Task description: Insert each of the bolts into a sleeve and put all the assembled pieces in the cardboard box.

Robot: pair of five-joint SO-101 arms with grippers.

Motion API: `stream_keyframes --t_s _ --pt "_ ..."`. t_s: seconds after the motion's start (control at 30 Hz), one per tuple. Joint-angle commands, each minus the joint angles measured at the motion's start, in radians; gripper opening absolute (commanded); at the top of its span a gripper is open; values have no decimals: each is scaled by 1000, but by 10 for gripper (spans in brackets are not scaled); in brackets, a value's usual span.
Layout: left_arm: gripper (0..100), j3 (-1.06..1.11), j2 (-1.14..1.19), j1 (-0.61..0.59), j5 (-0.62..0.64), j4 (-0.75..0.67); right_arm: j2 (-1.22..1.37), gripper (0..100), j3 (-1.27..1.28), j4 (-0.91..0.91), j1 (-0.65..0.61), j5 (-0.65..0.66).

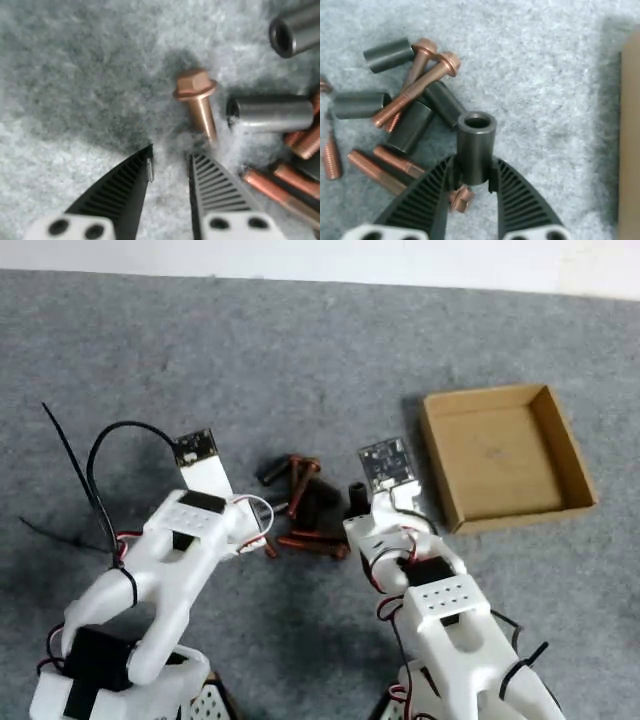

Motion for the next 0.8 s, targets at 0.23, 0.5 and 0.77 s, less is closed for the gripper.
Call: stream_keyframes --t_s 0.23,0.5,0.77 --pt "115 -38 -182 62 15 -25 -39 5 -10 -36 13 11" --pt "116 21 -67 64 14 -239 -39 5 -10 -36 12 11" --pt "116 16 10 59 14 -245 -39 5 -10 -36 12 11"
